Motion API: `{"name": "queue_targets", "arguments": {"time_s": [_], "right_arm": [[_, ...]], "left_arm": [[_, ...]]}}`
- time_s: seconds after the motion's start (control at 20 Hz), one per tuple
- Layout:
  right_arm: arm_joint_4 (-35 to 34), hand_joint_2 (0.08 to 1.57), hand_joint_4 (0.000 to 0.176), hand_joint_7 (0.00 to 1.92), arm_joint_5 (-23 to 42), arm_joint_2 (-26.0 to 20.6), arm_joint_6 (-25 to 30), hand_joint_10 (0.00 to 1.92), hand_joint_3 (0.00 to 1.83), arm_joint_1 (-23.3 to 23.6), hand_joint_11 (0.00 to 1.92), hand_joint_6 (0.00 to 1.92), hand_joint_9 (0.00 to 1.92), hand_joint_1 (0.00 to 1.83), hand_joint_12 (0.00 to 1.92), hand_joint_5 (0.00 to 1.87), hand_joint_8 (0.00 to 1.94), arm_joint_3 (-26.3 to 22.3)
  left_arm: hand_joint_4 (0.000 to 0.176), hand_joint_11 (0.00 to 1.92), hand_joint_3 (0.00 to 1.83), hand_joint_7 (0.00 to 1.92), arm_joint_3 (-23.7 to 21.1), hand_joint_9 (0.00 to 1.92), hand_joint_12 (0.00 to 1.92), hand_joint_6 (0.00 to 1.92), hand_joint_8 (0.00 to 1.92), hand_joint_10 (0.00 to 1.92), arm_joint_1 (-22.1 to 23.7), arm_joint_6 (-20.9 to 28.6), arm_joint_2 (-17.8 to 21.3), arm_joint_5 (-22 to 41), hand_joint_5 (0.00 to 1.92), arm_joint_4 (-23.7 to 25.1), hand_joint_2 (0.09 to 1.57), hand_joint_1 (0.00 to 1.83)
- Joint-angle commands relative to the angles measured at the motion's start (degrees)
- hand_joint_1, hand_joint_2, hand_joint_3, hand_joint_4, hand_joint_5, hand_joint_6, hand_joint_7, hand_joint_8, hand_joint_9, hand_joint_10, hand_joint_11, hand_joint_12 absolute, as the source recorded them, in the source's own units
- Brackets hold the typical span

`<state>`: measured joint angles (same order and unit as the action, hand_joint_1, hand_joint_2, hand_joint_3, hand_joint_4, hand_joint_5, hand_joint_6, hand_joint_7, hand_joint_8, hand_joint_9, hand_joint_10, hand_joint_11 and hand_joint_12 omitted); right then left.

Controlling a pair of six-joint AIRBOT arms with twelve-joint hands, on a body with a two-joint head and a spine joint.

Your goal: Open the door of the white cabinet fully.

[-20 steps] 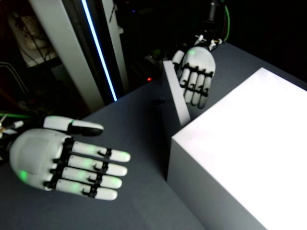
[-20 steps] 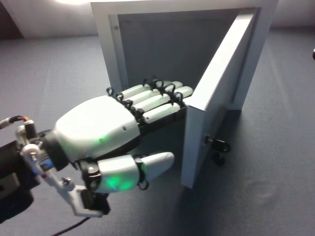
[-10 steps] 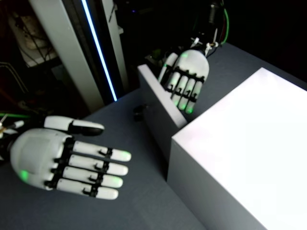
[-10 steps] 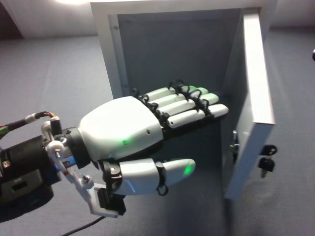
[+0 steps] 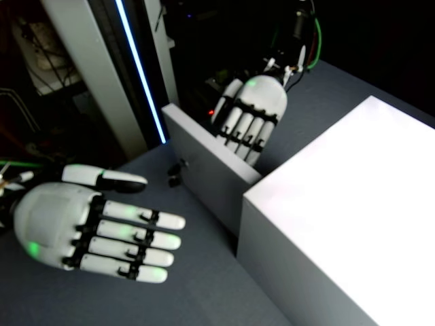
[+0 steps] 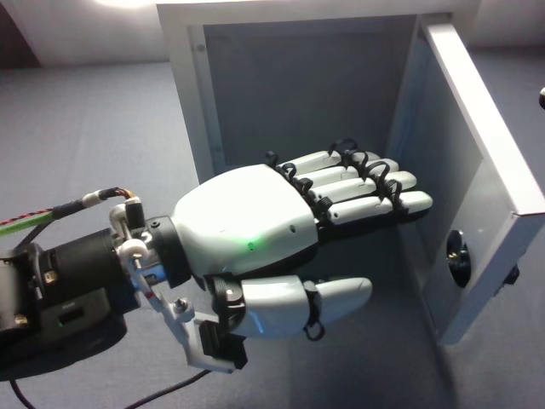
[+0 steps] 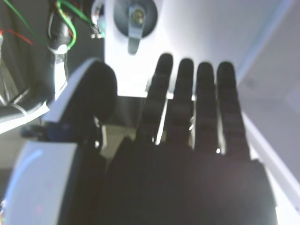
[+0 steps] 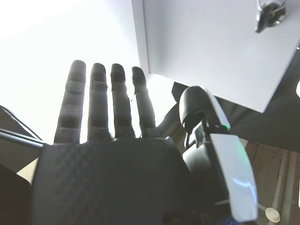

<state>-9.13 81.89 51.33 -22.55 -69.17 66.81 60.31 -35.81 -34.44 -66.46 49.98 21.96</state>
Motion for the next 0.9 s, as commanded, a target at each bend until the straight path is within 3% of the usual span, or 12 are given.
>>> {"name": "queue_targets", "arguments": {"time_s": [0.0, 0.5, 0.75, 0.85], "right_arm": [[-1.54, 1.43, 0.0, 0.2, 7.03, -0.03, 0.57, 0.0, 0.0, 0.19, 0.13, 0.0, 0.18, 0.0, 0.14, 0.22, 0.0, 0.34], [-1.52, 1.44, 0.0, 0.21, 7.03, 0.33, 0.71, 0.0, 0.0, 0.2, 0.11, 0.0, 0.16, 0.0, 0.14, 0.24, 0.0, 0.79], [-1.52, 1.42, 0.0, 0.21, 7.03, 0.33, 0.89, 0.01, 0.0, 0.19, 0.14, 0.0, 0.18, 0.0, 0.16, 0.24, 0.0, 0.78], [-1.53, 1.42, 0.0, 0.18, 7.04, 0.33, 0.94, 0.0, 0.0, 0.19, 0.12, 0.0, 0.16, 0.0, 0.16, 0.22, 0.0, 0.78]], "left_arm": [[0.0, 0.0, 0.11, 0.07, 0.13, 0.06, 0.23, 0.0, 0.0, 0.0, 0.93, 0.26, -0.29, 6.83, 0.11, -0.7, 1.57, 0.0], [0.0, 0.05, 0.09, 0.03, 1.54, 0.02, 0.14, 0.0, 0.0, 0.0, 2.82, 0.24, -3.27, 7.05, 0.06, -0.3, 1.57, 0.0], [0.0, 0.07, 0.1, 0.02, 0.22, 0.02, 0.13, 0.0, 0.0, 0.0, 0.47, 0.32, -0.62, 8.09, 0.05, -1.66, 1.57, 0.0], [0.0, 0.1, 0.13, 0.09, -0.95, 0.09, 0.14, 0.0, 0.01, 0.01, -2.07, 0.34, 1.85, 9.85, 0.12, -4.07, 1.57, 0.0]]}}
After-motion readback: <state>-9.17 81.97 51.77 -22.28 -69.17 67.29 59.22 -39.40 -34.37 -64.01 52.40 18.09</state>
